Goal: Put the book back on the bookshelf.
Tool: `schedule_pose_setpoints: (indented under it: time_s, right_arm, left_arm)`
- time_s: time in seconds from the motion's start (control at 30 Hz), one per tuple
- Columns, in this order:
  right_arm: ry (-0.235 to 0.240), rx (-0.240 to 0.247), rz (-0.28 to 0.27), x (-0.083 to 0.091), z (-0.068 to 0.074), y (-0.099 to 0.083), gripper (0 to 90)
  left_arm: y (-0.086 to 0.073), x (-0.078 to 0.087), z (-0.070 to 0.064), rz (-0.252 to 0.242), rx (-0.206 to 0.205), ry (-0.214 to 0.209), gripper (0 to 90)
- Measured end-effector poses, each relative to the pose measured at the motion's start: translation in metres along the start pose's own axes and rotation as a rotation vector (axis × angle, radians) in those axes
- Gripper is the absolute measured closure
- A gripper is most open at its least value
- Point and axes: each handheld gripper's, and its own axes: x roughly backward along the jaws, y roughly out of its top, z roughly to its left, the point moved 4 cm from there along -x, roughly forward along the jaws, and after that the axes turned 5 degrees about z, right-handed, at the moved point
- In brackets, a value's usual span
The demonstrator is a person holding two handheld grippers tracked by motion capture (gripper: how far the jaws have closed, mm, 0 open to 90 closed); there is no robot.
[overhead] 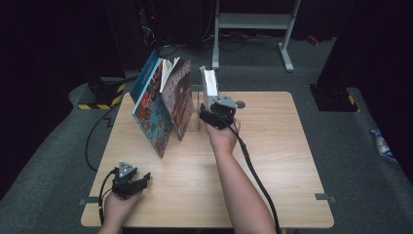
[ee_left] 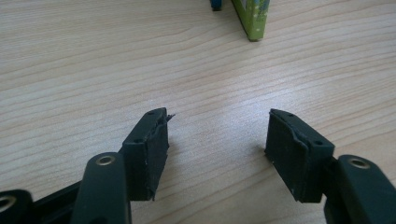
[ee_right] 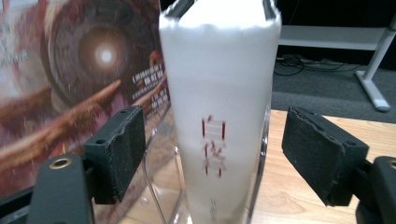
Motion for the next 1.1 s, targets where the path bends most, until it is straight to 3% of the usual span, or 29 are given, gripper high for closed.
schedule_pose_setpoints:
  time_s: [0.23,0.4,0.77,0.9,1.1]
  right_arm:
    - [0.045,0.023,0.005,0.011,-0.003,-0.010,16.7]
    - [0.080,0.054,0.051,0.018,-0.002,-0.015,12.2]
    - [0.081,0.146,0.078,0.037,0.006,-0.018,9.2]
    - [0.094,0.132,-0.030,0.049,0.001,-0.026,9.7]
    - [0.099,0.119,0.001,0.064,-0.014,-0.045,9.7]
  left_arm:
    - [0.000,-0.001,-0.001,0.001,-0.013,0.001,37.7]
    - [0.000,-0.001,-0.002,0.009,-0.022,-0.004,32.5]
    - [-0.001,0.000,-0.003,0.014,-0.024,-0.022,25.4]
    - [-0.001,-0.001,-0.003,0.015,-0.028,-0.033,23.9]
    - [-0.001,0.000,-0.002,0.014,-0.029,-0.036,23.7]
